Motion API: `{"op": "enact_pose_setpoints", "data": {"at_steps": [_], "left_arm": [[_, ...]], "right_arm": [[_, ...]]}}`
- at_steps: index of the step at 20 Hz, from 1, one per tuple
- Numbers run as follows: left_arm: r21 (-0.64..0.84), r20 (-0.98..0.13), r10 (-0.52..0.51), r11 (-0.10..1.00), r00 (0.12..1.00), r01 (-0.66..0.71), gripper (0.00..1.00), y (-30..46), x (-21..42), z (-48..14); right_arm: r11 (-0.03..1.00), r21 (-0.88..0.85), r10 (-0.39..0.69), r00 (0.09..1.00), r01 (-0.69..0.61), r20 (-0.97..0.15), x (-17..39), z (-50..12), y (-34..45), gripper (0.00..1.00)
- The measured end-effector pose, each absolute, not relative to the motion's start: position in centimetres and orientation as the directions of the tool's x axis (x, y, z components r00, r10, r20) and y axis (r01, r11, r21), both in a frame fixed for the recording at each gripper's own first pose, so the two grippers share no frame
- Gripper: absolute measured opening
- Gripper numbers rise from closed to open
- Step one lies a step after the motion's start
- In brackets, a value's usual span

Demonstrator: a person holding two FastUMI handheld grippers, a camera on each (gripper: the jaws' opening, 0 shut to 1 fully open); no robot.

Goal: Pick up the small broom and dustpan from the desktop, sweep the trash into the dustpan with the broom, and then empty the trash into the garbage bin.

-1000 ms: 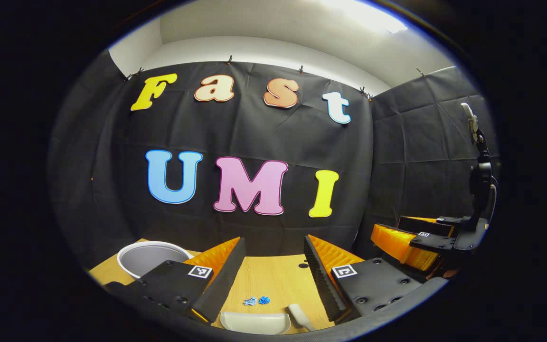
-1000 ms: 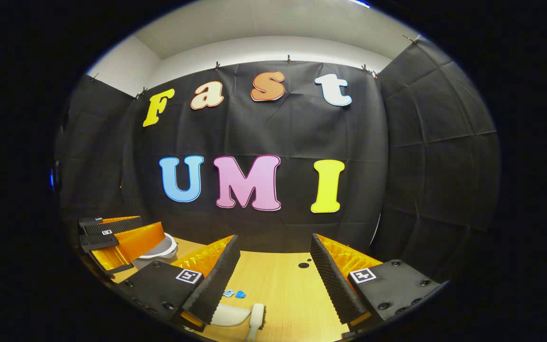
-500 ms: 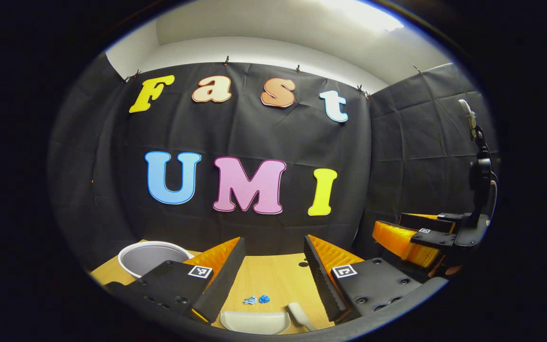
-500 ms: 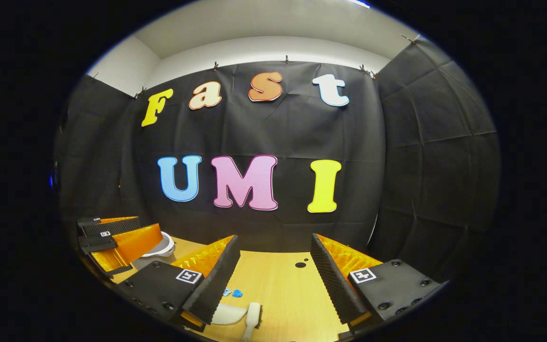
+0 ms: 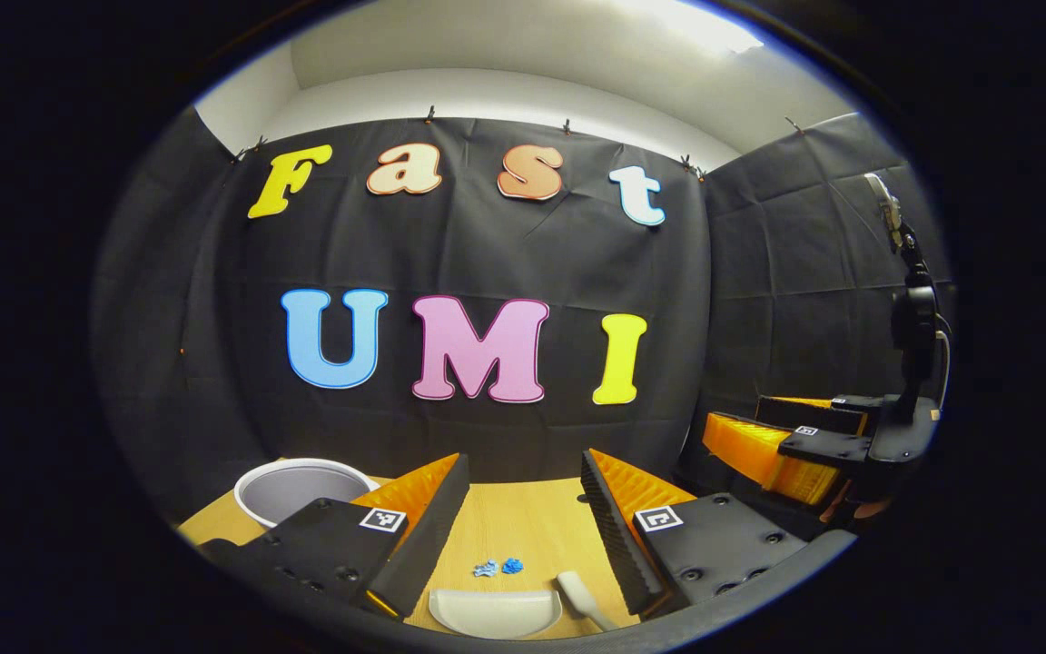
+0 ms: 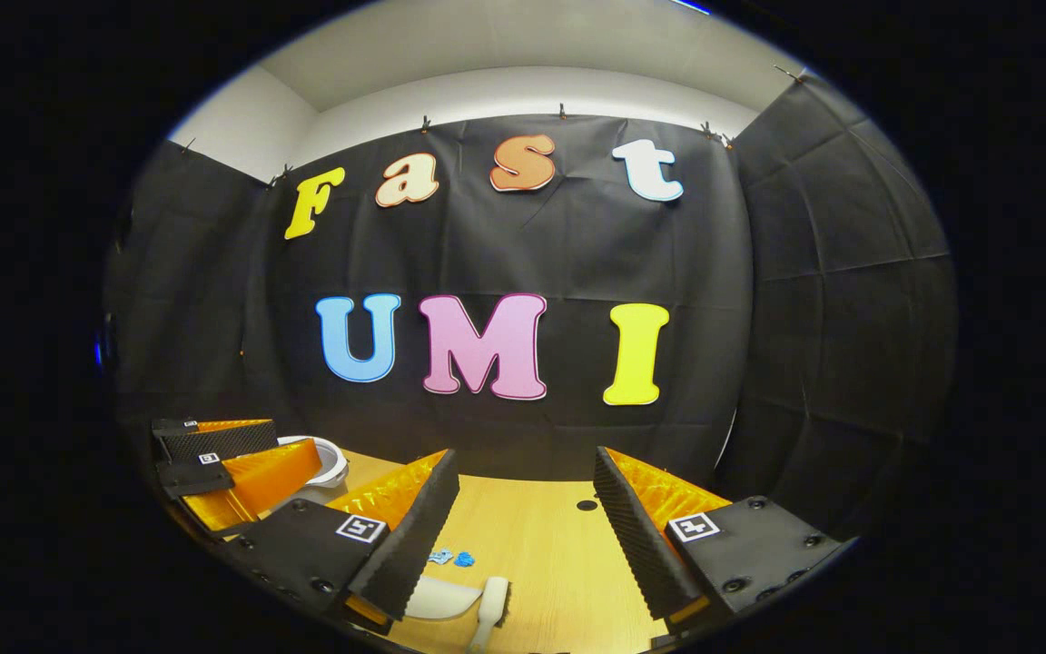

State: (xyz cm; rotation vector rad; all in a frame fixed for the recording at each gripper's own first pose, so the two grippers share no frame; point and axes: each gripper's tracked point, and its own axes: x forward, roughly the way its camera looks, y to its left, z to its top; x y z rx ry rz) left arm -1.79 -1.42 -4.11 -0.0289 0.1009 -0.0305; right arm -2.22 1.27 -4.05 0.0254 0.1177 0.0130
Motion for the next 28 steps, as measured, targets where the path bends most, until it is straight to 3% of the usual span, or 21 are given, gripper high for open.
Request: {"op": "enact_pose_setpoints", "data": {"at_steps": [11, 15, 16, 19, 21, 23, 28], "left_arm": [[-0.032, -0.228, -0.015, 0.999, 0.974, 0.008, 0.74, 1.0, -2.5, -8.4], [-0.007, -0.321, -0.055, 0.998, 0.945, 0.055, 0.71, 1.4, -2.8, -11.3], [0.006, -0.344, -0.05, 0.998, 0.938, 0.055, 0.72, 1.9, -2.8, -11.9], [-0.027, -0.427, -0.078, 0.997, 0.901, 0.074, 0.72, 1.6, -3.2, -14.8], [-0.051, -0.55, -0.124, 0.992, 0.826, 0.115, 0.72, 0.6, -3.8, -18.5], [-0.057, -0.73, -0.138, 0.988, 0.669, 0.142, 0.72, 1.2, -5.6, -22.5], [-0.2, -0.891, -0.207, 0.978, 0.404, 0.061, 0.74, 1.0, -8.1, -27.8]], "right_arm": [[0.998, 0.042, 0.056, 0.982, -0.05, -0.178, -1.8, -5.6, 3.9, 0.97], [0.992, 0.065, 0.118, 0.955, -0.104, -0.272, -1.9, -8.4, 6.0, 0.97], [0.991, 0.064, 0.13, 0.949, -0.117, -0.288, -1.8, -8.9, 6.3, 0.92], [0.99, 0.059, 0.14, 0.934, -0.128, -0.329, -1.3, -10.8, 6.6, 0.95], [0.99, 0.072, 0.142, 0.916, -0.124, -0.374, -1.1, -13.3, 6.7, 0.95], [0.989, 0.099, 0.146, 0.883, -0.113, -0.447, -1.3, -16.5, 6.7, 0.95], [0.977, 0.201, 0.185, 0.74, -0.068, -0.647, -1.9, -25.1, 6.8, 0.95]]}}
